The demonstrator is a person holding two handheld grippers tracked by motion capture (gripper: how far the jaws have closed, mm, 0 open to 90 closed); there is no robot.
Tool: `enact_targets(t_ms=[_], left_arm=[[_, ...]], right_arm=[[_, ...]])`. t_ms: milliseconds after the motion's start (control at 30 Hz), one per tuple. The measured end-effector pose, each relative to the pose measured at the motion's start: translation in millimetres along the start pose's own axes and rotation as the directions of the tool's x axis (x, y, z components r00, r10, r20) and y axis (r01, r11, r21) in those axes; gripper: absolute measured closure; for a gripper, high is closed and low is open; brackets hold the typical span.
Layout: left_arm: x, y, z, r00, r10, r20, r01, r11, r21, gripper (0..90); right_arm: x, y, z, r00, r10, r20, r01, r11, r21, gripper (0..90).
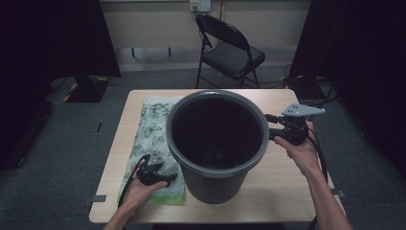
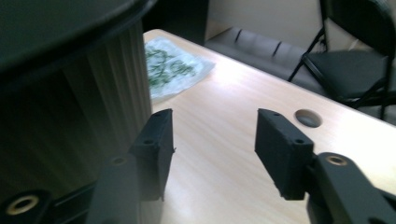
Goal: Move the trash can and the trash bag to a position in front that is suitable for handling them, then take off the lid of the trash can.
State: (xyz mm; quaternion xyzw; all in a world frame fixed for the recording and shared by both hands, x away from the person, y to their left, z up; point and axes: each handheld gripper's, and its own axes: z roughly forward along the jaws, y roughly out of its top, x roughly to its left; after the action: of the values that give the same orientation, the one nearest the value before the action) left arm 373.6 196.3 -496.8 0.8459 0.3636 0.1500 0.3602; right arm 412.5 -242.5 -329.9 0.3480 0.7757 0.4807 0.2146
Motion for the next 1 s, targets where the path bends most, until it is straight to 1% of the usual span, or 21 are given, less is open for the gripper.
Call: enact_targets(t_ms=[33,67,100,133,200,233,333,400,433,467,567,633,667,733,767,800,833,867,900,933,1000], left_arm=[[-0.1,-0.1,0.6,1.0000,-0.001,0.001,0.001,1.0000,-0.005,21.9],[0.3,0.1,0.6,1.0000,0.006,0.000,-0.006,1.0000,-0.005,21.9],[-0.2,-0.1,0.8,1.0000,-0.002,0.000,0.002,1.0000,-0.007,21.9],[-0.1,-0.3,0.8,1.0000,-0.001,0.001,0.001,1.0000,-0.008,21.8],[0.1,-0.3,1.0,1.0000,-0.002,0.001,0.002,1.0000,-0.010,21.8],[0.4,-0.1,1.2,1.0000,0.002,-0.001,-0.002,0.9999,-0.011,21.8],[0.9,0.1,1.1,1.0000,0.002,0.003,-0.002,0.9999,-0.011,21.8],[1.7,0.0,0.9,1.0000,-0.006,0.005,0.006,0.9999,-0.014,21.8],[1.7,0.0,0.9,1.0000,-0.006,0.005,0.006,0.9999,-0.014,21.8],[2.5,0.2,0.6,0.9999,-0.011,0.012,0.011,0.9999,-0.013,21.8],[2.8,0.3,0.5,0.9998,-0.014,0.015,0.014,0.9998,-0.012,21.8],[3.2,0.8,0.3,0.9996,-0.019,0.018,0.019,0.9998,-0.010,22.0],[3.7,0.9,-0.1,0.9995,-0.022,0.024,0.022,0.9997,-0.009,22.0],[4.7,1.4,-1.5,0.9994,-0.027,0.022,0.027,0.9996,-0.008,24.2],[5.5,1.3,-2.8,0.9989,-0.037,0.030,0.037,0.9993,-0.009,26.1],[7.3,2.1,-4.3,0.9990,-0.034,0.030,0.034,0.9993,-0.013,26.1],[9.3,4.7,-8.4,0.9983,-0.049,0.033,0.050,0.9985,-0.022,26.1],[9.3,4.7,-8.4,0.9983,-0.049,0.033,0.050,0.9985,-0.022,26.1],[11.0,6.8,-10.4,0.9985,-0.048,0.027,0.049,0.9982,-0.036,26.1],[13.9,11.0,-14.0,0.9982,-0.055,0.022,0.056,0.9968,-0.056,26.1],[15.7,12.5,-15.3,0.9979,-0.062,0.020,0.064,0.9960,-0.063,26.3]], right_arm=[[-0.4,2.8,-0.7,0.9999,-0.009,0.010,0.009,1.000,0.001,49.2],[-0.4,2.8,-0.7,0.9999,-0.009,0.010,0.009,1.000,0.001,49.2],[-0.7,5.8,-1.1,0.9996,-0.019,0.019,0.019,1.000,0.004,49.1],[-2.8,12.0,-1.2,1.0000,0.003,-0.003,-0.003,1.000,0.023,43.6],[-3.3,15.1,-0.9,1.0000,0.008,-0.005,-0.008,1.000,0.025,42.8],[-3.6,21.1,0.1,1.0000,0.002,-0.007,-0.002,1.000,0.028,41.9],[-3.3,29.4,2.5,0.9998,-0.018,-0.005,0.019,1.000,0.023,41.5],[-4.8,33.9,4.5,0.9996,-0.023,0.017,0.023,1.000,0.021,40.4],[-6.2,36.0,5.7,0.9995,-0.025,0.021,0.025,0.999,0.021,40.8],[-7.3,38.2,6.9,0.9992,-0.028,0.028,0.028,0.999,0.021,41.8],[-11.5,47.8,7.5,0.9979,-0.038,0.052,0.037,0.999,0.017,46.2],[-15.9,56.1,5.6,0.9985,-0.032,0.044,0.032,0.999,-0.003,49.6],[-15.9,56.1,5.6,0.9985,-0.032,0.044,0.032,0.999,-0.003,49.6],[-17.9,64.9,4.2,0.9993,-0.025,0.029,0.026,0.999,-0.025,54.8],[-16.6,73.6,3.2,0.9992,-0.035,0.018,0.035,0.999,-0.036,57.0],[-16.0,77.6,2.7,0.9993,-0.037,0.009,0.038,0.998,-0.044,58.3],[-14.8,81.4,1.9,0.9992,-0.040,0.004,0.040,0.998,-0.050,59.1],[-14.8,81.4,1.9,0.9992,-0.040,0.004,0.040,0.998,-0.050,59.1],[-13.5,84.9,1.4,0.9989,-0.047,-0.007,0.046,0.997,-0.057,59.8],[-10.0,90.6,0.6,0.9975,-0.058,-0.039,0.056,0.996,-0.063,61.8],[-7.3,92.6,0.8,0.9967,-0.065,-0.048,0.062,0.996,-0.065,61.9]])
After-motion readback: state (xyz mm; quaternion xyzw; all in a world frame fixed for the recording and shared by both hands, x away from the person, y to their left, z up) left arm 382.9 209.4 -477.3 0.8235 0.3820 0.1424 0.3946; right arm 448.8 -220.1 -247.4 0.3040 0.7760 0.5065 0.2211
